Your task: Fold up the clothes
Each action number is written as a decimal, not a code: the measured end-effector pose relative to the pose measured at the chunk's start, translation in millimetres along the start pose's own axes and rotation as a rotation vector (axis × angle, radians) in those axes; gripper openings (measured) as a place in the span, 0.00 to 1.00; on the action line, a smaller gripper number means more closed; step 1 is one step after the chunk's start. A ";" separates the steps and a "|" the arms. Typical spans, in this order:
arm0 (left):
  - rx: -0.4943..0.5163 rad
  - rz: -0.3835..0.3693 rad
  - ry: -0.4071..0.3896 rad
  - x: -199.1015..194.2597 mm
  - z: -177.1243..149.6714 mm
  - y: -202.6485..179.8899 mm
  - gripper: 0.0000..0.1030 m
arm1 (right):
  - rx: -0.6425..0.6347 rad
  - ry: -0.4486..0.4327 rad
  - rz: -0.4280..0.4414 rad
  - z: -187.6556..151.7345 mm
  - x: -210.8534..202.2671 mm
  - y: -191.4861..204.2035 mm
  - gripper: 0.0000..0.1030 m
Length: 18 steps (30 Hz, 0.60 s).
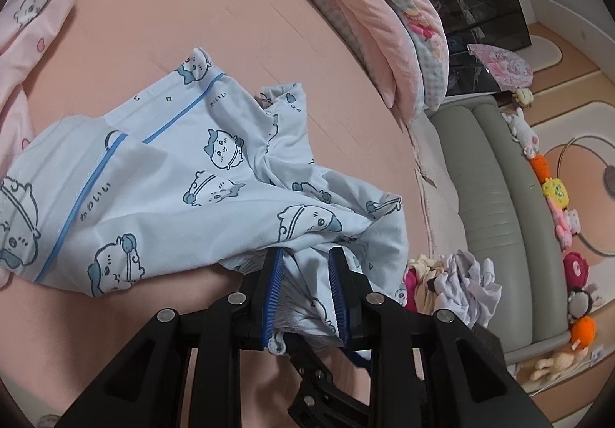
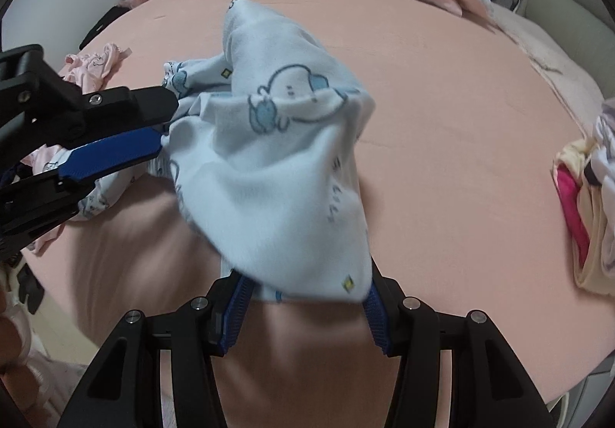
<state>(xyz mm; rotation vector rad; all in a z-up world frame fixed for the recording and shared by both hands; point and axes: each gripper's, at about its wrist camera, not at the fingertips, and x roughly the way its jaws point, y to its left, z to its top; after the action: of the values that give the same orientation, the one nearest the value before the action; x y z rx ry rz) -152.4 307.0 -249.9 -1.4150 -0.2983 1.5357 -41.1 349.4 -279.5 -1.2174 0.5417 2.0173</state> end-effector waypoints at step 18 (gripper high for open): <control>0.136 0.096 0.013 8.4 -8.3 -17.3 0.21 | -0.067 -0.064 0.033 13.8 -14.9 3.6 0.48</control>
<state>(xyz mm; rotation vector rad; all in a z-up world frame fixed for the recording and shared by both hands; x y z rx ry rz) -135.5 318.3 -244.9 -1.3480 -0.1179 1.5930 -47.3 350.8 -259.8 -1.1864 0.4696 2.1099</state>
